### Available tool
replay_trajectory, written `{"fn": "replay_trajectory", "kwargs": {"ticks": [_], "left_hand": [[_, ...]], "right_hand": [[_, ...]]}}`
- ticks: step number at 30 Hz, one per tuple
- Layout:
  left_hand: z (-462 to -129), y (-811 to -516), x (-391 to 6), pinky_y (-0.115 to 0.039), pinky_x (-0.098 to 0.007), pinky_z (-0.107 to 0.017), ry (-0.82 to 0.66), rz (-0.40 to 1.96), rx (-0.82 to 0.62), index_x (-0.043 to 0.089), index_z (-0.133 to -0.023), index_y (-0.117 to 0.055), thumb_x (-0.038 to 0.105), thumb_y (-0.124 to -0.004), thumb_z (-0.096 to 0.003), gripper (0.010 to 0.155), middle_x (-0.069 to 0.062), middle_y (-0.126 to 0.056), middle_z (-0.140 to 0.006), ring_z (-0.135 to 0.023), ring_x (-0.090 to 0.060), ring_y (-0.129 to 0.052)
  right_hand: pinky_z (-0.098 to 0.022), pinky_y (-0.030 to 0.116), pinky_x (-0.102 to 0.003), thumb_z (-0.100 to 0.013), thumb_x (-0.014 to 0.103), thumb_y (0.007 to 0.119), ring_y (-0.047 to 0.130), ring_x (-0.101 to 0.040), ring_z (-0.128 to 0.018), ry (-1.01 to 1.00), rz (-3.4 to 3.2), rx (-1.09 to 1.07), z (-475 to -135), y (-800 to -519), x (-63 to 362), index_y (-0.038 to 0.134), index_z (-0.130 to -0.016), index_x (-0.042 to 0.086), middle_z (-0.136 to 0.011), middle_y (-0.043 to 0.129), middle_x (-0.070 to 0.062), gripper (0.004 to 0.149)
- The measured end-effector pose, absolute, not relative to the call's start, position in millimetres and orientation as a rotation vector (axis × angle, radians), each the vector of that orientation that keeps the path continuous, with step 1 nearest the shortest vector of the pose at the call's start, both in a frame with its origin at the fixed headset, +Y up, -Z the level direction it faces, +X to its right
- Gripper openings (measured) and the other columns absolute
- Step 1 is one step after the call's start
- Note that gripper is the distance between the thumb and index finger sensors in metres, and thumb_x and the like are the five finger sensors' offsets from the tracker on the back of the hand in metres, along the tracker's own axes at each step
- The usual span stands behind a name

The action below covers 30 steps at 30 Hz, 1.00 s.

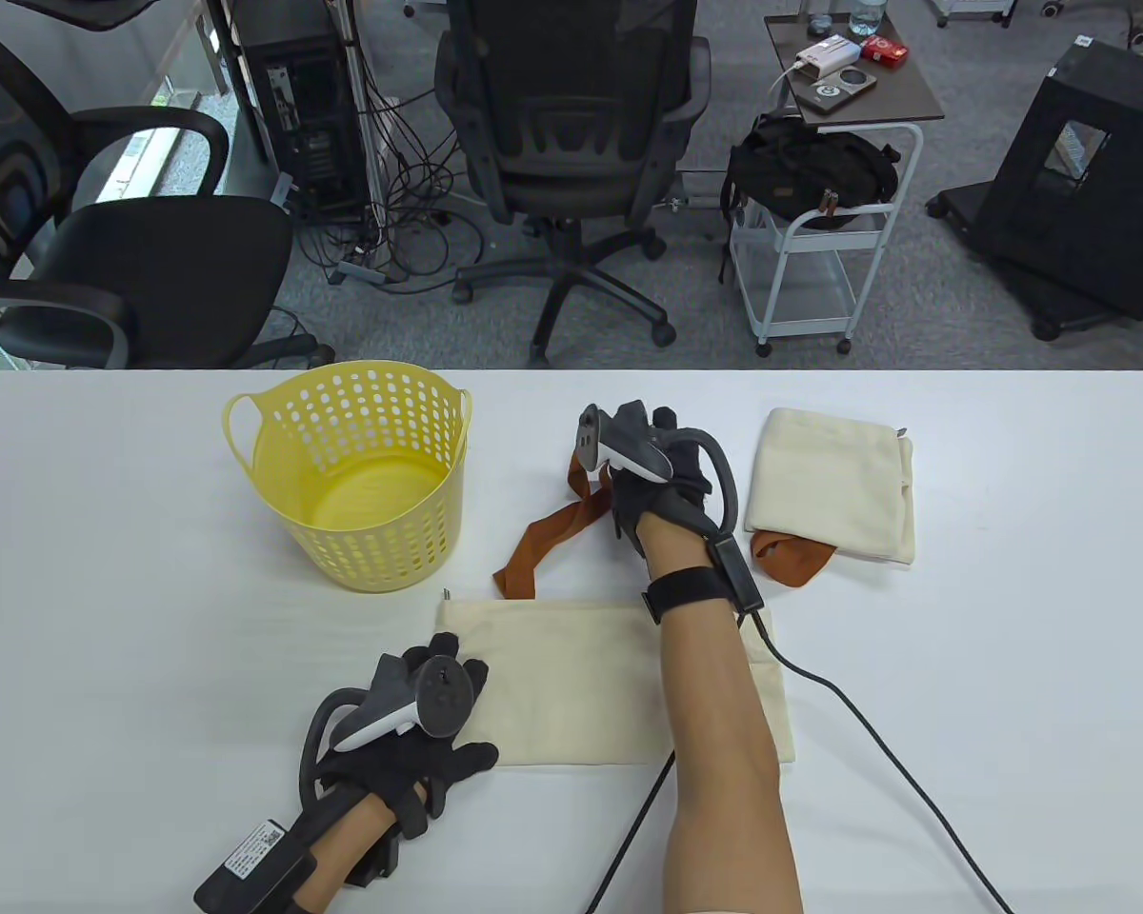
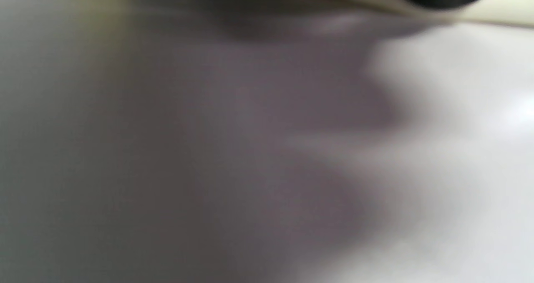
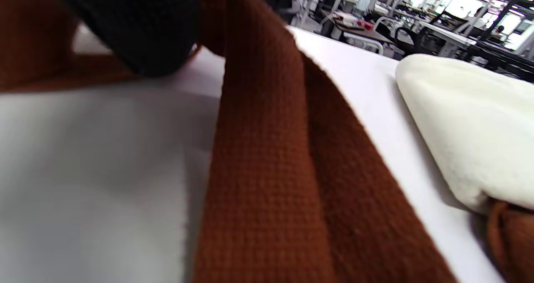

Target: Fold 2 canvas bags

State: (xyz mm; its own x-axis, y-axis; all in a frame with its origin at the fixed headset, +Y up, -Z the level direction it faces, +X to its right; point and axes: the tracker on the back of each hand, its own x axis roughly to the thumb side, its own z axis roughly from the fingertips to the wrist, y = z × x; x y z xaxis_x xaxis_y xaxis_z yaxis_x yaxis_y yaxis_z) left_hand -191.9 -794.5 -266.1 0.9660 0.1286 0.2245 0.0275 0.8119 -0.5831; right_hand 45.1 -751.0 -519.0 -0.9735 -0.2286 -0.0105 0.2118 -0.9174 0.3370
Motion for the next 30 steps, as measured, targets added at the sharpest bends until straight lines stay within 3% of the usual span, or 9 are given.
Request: {"fn": "replay_trajectory", "kwargs": {"ticks": [4,7,11,15,17,21,25,30], "left_hand": [[-265.7,-794.1,-191.8,-0.015,-0.061,-0.079,-0.261,0.056,-0.621,0.036,-0.106,-0.018,0.061,-0.069,-0.0390,0.087,0.003,0.012,-0.107,-0.110,-0.037,-0.005],[-265.2,-794.1,-192.2,-0.015,-0.061,-0.079,-0.261,0.059,-0.619,0.036,-0.106,-0.018,0.061,-0.069,-0.0389,0.087,0.004,0.012,-0.107,-0.110,-0.037,-0.005],[-264.8,-793.9,-192.5,-0.014,-0.061,-0.079,-0.261,0.062,-0.617,0.036,-0.106,-0.018,0.061,-0.068,-0.0390,0.087,0.004,0.012,-0.107,-0.110,-0.036,-0.005],[-264.4,-793.8,-192.4,-0.014,-0.061,-0.079,-0.261,0.065,-0.616,0.036,-0.106,-0.018,0.061,-0.068,-0.0390,0.087,0.004,0.012,-0.107,-0.110,-0.036,-0.005],[-264.2,-793.8,-192.6,-0.014,-0.061,-0.079,-0.261,0.066,-0.615,0.036,-0.106,-0.018,0.061,-0.068,-0.0390,0.087,0.004,0.012,-0.107,-0.110,-0.036,-0.005],[-264.1,-794.1,-192.8,-0.014,-0.060,-0.079,-0.258,0.067,-0.617,0.036,-0.106,-0.018,0.061,-0.068,-0.0390,0.087,0.004,0.012,-0.107,-0.110,-0.035,-0.004],[-264.3,-794.7,-192.8,-0.013,-0.060,-0.079,-0.257,0.066,-0.619,0.036,-0.106,-0.018,0.062,-0.068,-0.0392,0.087,0.004,0.012,-0.107,-0.110,-0.035,-0.004],[-264.4,-795.2,-192.4,-0.013,-0.060,-0.079,-0.254,0.064,-0.619,0.036,-0.106,-0.018,0.062,-0.068,-0.0392,0.087,0.004,0.012,-0.107,-0.110,-0.035,-0.004]], "right_hand": [[-0.084,0.029,-0.055,-0.047,0.025,0.087,0.016,-0.027,-0.112,-0.591,-2.786,0.061,-538.2,-771.5,36.0,0.026,-0.102,0.046,-0.117,0.015,0.009,0.085],[-0.084,0.037,-0.055,-0.048,0.017,0.086,0.033,-0.024,-0.113,-0.618,-2.814,0.056,-545.9,-774.4,32.2,0.040,-0.103,0.043,-0.118,0.036,0.009,0.076],[-0.083,0.048,-0.053,-0.048,0.021,0.090,0.059,-0.024,-0.108,-0.471,-2.878,0.058,-547.8,-769.7,33.6,0.058,-0.099,0.037,-0.114,0.055,0.006,0.063],[-0.077,0.061,-0.051,-0.045,0.027,0.091,0.083,-0.022,-0.091,-0.304,-2.871,0.013,-543.6,-769.0,35.4,0.076,-0.084,0.036,-0.096,0.079,0.006,0.043],[-0.074,0.065,-0.051,-0.044,0.030,0.092,0.089,-0.021,-0.085,-0.264,-2.891,0.017,-541.9,-767.2,40.4,0.079,-0.083,0.036,-0.091,0.085,0.006,0.042],[-0.067,0.074,-0.050,-0.041,0.035,0.092,0.097,-0.020,-0.074,-0.109,-2.981,0.007,-528.6,-751.2,49.5,0.081,-0.083,0.034,-0.085,0.091,0.004,0.043],[-0.064,0.076,-0.050,-0.041,0.035,0.092,0.099,-0.020,-0.071,0.097,-3.168,-0.057,-505.7,-713.8,61.6,0.082,-0.083,0.032,-0.083,0.093,0.003,0.043],[-0.064,0.076,-0.050,-0.041,0.035,0.091,0.099,-0.020,-0.071,0.180,-3.294,-0.174,-463.0,-681.2,69.9,0.081,-0.083,0.032,-0.083,0.093,0.003,0.043]]}}
